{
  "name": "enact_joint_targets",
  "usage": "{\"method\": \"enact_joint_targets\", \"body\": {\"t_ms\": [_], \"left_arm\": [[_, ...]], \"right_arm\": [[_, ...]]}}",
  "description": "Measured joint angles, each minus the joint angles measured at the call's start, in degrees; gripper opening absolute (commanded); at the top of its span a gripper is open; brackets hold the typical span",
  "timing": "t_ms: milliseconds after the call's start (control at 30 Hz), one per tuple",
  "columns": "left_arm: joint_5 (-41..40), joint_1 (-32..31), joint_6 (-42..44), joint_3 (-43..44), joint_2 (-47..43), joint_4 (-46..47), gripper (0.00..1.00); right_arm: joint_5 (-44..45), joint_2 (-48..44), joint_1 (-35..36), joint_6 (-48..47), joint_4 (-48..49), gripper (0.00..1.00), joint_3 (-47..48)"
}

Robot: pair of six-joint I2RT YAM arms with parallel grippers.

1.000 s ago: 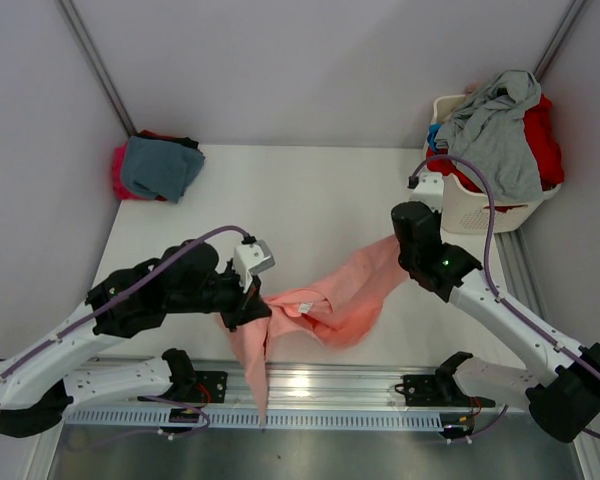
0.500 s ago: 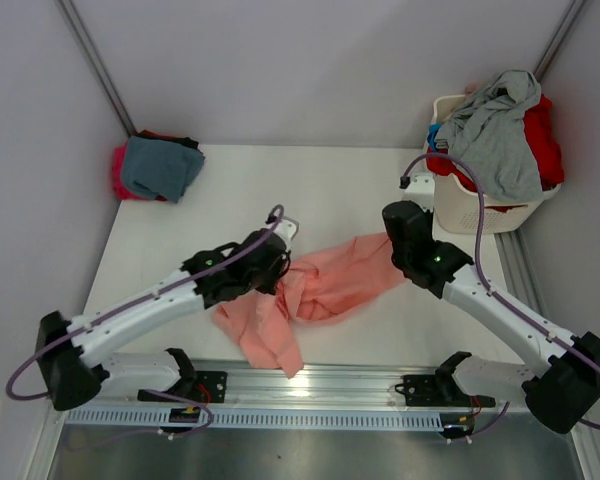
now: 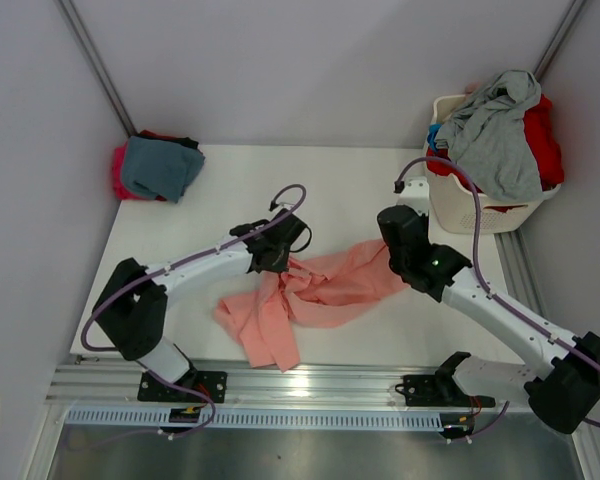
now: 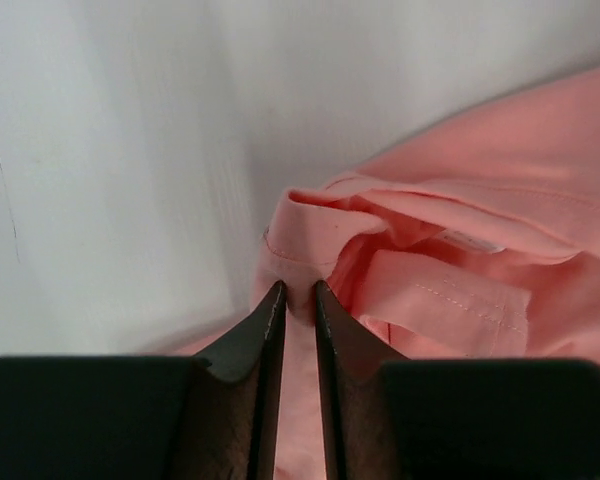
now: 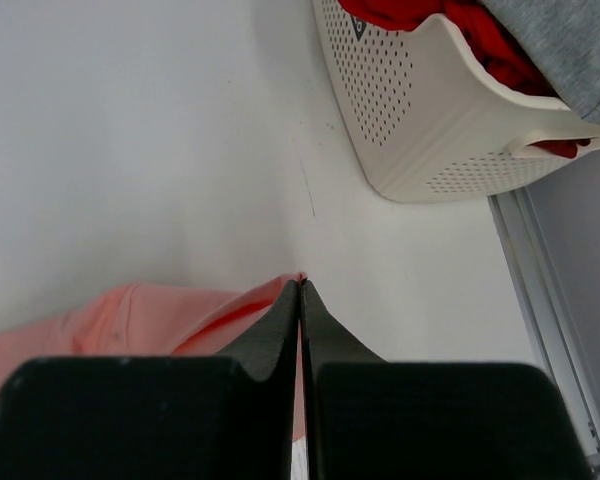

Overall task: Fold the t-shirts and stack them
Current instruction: Flatten out the tshirt

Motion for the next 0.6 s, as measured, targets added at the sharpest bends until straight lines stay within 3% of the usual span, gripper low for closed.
{"method": "enact_joint_targets", "body": {"t_ms": [167,333,467,600], "left_arm": [[1.25,-0.92,0.35,-1.66,-5.64,4.09,0.37],[5.4,-2.64,1.66,-1.66,-13.44,8.02,0.41],[8.28,-3.41,2.84,-0.98,-12.79,10.64,0.5],[11.32,-5.7,4.37,0.46,-7.65,10.88,0.51]], "right_arm": [[0.17,-1.11,0.22,-0.02,-0.13,0.0,-0.04],[0.15,-1.68,0.24,0.07,-0.26,0.0,-0.15],[0.15,-1.68,0.33,0.09,-0.42,0.0,-0.2],[0.15,-1.68,0.35,0.11,-0.44,0.0,-0.46]]}}
